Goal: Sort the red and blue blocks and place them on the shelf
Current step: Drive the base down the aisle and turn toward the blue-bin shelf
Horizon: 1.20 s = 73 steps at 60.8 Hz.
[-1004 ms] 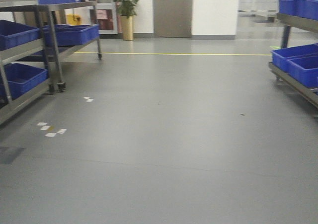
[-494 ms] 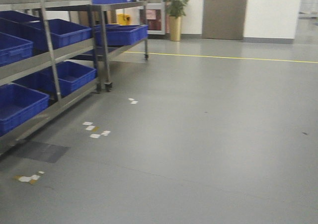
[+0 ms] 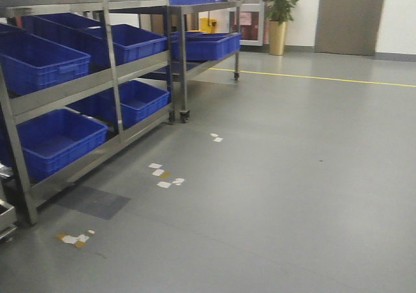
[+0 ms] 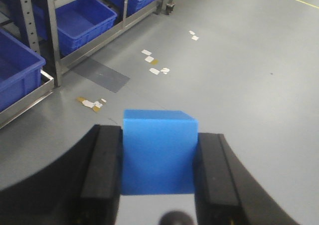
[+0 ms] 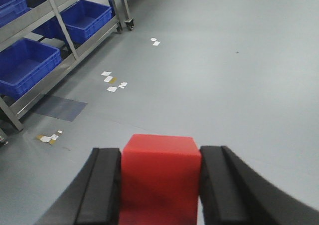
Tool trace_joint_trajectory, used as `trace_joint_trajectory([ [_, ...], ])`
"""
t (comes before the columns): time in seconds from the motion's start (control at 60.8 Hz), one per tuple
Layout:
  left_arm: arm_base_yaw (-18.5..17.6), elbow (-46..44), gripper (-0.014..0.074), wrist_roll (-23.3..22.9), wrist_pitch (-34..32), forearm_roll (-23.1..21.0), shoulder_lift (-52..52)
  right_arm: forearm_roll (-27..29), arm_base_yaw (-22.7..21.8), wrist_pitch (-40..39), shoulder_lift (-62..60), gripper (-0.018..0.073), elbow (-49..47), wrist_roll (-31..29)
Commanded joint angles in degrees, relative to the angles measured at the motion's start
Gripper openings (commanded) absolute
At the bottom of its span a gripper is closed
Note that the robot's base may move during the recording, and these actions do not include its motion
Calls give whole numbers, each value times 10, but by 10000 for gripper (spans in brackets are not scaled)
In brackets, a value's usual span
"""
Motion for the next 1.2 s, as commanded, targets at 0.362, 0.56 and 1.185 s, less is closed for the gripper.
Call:
trace_joint_trajectory([
  [0.362, 0, -17, 122, 0, -48, 6, 3, -5, -3, -50, 2, 67, -16, 0],
  [0.56, 0, -17, 122, 0, -48, 6, 3, -5, -3, -50, 2, 67, -16, 0],
  [1.185, 0, -17, 122, 0, -48, 6, 3, -5, -3, -50, 2, 67, -16, 0],
])
